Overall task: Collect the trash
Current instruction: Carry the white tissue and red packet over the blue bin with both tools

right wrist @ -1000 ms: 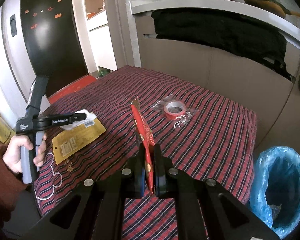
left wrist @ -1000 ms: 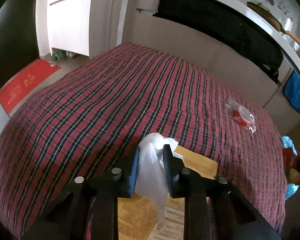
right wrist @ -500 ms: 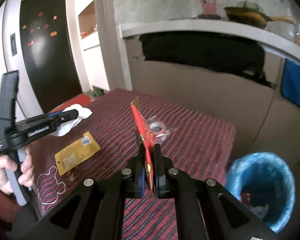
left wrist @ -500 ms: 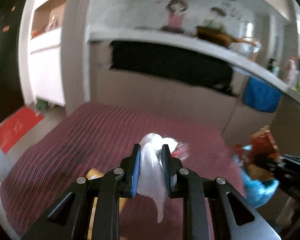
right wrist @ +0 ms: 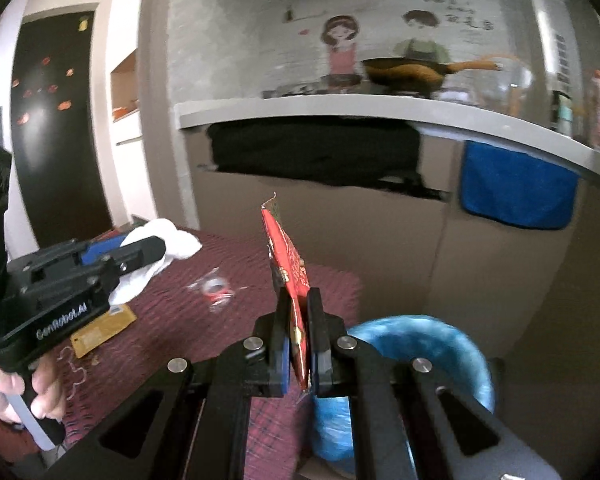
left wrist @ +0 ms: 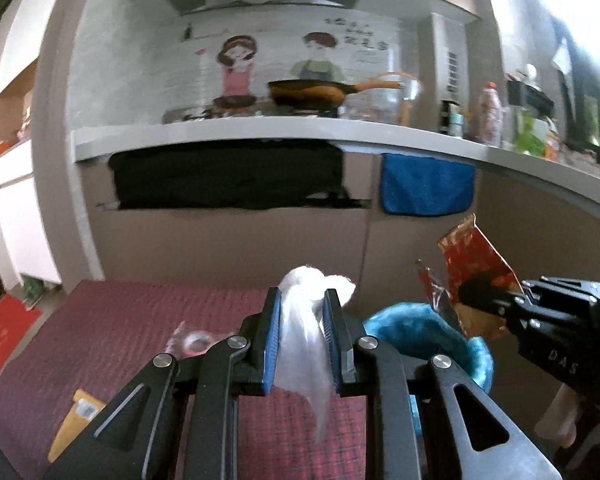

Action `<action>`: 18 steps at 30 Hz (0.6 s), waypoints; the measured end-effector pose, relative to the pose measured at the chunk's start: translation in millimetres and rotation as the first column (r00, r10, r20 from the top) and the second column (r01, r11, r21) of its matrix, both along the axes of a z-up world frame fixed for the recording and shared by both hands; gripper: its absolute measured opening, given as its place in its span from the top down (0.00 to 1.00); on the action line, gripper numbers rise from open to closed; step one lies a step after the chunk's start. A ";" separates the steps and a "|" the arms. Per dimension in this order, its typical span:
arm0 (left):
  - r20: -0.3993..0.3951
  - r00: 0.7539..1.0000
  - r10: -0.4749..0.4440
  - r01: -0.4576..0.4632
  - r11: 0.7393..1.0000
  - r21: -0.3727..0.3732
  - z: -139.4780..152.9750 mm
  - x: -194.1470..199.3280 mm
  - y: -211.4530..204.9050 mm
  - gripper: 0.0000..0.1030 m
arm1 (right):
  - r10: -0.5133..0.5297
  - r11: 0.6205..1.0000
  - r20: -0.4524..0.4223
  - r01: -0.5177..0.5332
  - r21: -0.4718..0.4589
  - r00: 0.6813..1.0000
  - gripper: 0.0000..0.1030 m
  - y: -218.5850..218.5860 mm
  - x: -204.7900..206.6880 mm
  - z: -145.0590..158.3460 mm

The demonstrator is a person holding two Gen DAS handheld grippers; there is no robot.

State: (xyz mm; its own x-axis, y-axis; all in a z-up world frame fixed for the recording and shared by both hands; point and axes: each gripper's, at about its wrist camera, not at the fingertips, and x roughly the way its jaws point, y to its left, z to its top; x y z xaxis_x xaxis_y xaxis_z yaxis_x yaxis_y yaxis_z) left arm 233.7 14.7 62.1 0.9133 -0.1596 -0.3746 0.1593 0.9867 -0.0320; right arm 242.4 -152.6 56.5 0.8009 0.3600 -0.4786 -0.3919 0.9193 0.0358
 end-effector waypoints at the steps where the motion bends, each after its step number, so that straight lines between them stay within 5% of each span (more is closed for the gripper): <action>1: 0.008 1.000 -0.008 0.007 1.000 0.005 0.3 -0.4 -7.3 0.79 | -0.017 1.000 0.005 0.017 0.005 1.000 0.94 -9.4 -0.4 1.4; 7: 0.082 0.996 -0.036 0.036 0.999 0.006 4.1 2.5 -42.3 0.79 | -0.110 0.994 0.036 0.109 0.027 0.993 0.94 -52.4 -1.9 5.5; 18: 0.080 0.992 -0.098 0.098 0.995 -0.001 -18.4 31.4 -87.3 0.79 | -0.191 0.981 0.010 0.191 0.039 0.981 0.94 -90.3 10.0 -17.3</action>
